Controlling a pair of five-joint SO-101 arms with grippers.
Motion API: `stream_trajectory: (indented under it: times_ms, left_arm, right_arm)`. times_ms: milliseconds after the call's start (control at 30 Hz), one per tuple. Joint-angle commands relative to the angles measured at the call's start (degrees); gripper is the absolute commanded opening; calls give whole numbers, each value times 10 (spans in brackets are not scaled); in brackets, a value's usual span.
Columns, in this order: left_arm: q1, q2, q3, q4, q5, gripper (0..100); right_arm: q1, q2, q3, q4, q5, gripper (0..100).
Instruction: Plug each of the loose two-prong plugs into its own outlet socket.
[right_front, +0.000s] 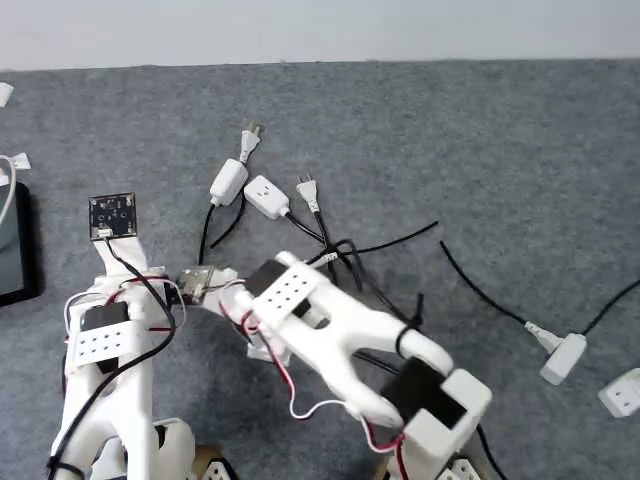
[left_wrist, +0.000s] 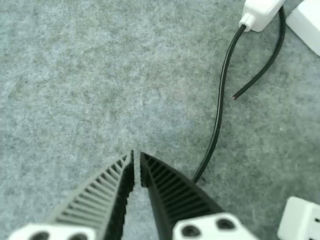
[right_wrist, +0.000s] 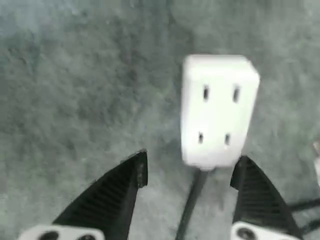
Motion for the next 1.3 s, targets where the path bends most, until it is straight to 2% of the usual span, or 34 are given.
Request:
stream_trajectory:
  times_ms: [0,167,267,367,467,600,800,900,1133,1267]
  left_arm:
    - [-3,-19,-24,-17,-13,19]
    - [-3,-20,-24,-17,-14,19]
    - [-3,-20,-24,-17,-14,19]
    - [-3,-20,-24,-17,-14,19]
    - [-3,-20,-24,-17,-14,19]
    - [-3,-20,-24,-17,-14,19]
    - [-3,-17,-24,-25,-14,19]
    - [-3,-16,-23,-28,-14,19]
    - [-3,-16,-22,-28,-14,19]
    - [-2,-17,-22,-27,-14,19]
  right_arm:
    - [-9,17,-54,-13,-12,274]
    - [8,87,-120,-18,-36,271]
    - [18,117,-171,-12,-94,177]
    - [33,128,-204,-14,-202,10]
    - [40,127,-212,-4,-324,18]
    - [50,127,-227,48,-527,9]
    - [63,131,-241,71,-687,25]
    - [61,131,-241,71,-695,82]
    - [24,130,-253,70,-554,145]
    - [25,129,-254,71,-545,188]
